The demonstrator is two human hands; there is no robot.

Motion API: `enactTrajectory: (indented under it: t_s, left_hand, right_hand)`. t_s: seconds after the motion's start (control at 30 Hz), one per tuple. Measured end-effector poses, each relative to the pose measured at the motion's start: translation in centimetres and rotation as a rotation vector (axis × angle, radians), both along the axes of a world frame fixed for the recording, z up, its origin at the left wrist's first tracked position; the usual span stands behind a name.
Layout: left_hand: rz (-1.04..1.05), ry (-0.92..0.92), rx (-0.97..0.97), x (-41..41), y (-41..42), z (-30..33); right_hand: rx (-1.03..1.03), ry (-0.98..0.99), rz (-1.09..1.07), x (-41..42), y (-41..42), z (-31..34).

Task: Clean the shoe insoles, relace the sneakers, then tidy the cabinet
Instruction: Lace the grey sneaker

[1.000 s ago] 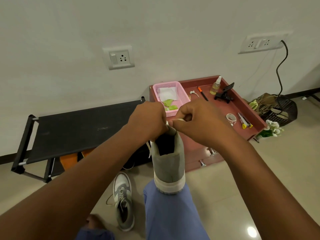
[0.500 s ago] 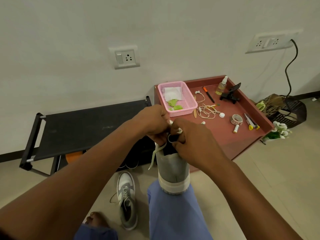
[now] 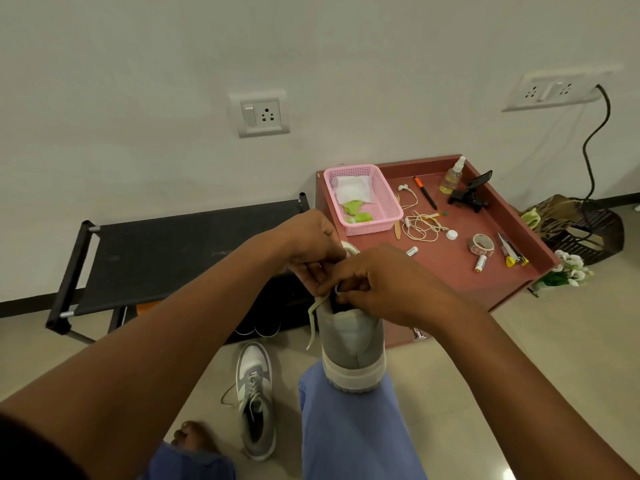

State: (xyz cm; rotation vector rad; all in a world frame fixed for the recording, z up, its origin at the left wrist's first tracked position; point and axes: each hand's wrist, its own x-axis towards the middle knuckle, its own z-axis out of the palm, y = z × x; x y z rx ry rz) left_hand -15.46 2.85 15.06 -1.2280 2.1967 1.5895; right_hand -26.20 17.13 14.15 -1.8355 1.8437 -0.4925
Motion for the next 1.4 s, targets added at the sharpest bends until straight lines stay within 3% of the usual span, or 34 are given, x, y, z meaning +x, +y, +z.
enactTrajectory:
  t_s: [0.3, 0.5, 0.63, 0.73, 0.9, 1.4]
  left_hand:
    - [-0.025, -0.032, -0.066, -0.8, -0.2, -0.1]
    - [-0.106, -0.04, -0.258, -1.1, -0.8, -0.3]
    - [-0.287, 0.082, -0.481, -0.7, -1.3, -0.8]
    - [-0.438, 0.204, -0.496, -0.4, -1.3, -1.1]
    - [-0.454, 0.32, -0.58, -0.8, -0.8, -1.6]
    - [-0.419, 0.217, -0.744, -1.3, -1.1, -3.6]
  right_hand:
    - [0.047, 0.162, 0.14, 0.4, -1.2, 0.5]
    - [-0.129, 0.192, 0.092, 0.8, -1.6, -0.4]
    - [-0.138, 0.063, -0.015, -0.1, -0.8, -0.1]
    - [-0.156, -0.001, -0.105, -0.9, -0.4, 0.9]
    - [-0.153, -0.071, -0.198, -1.8, -0.2, 3.8]
    - [-0.262, -0.285, -0.317, -1.8, 2.6, 9.9]
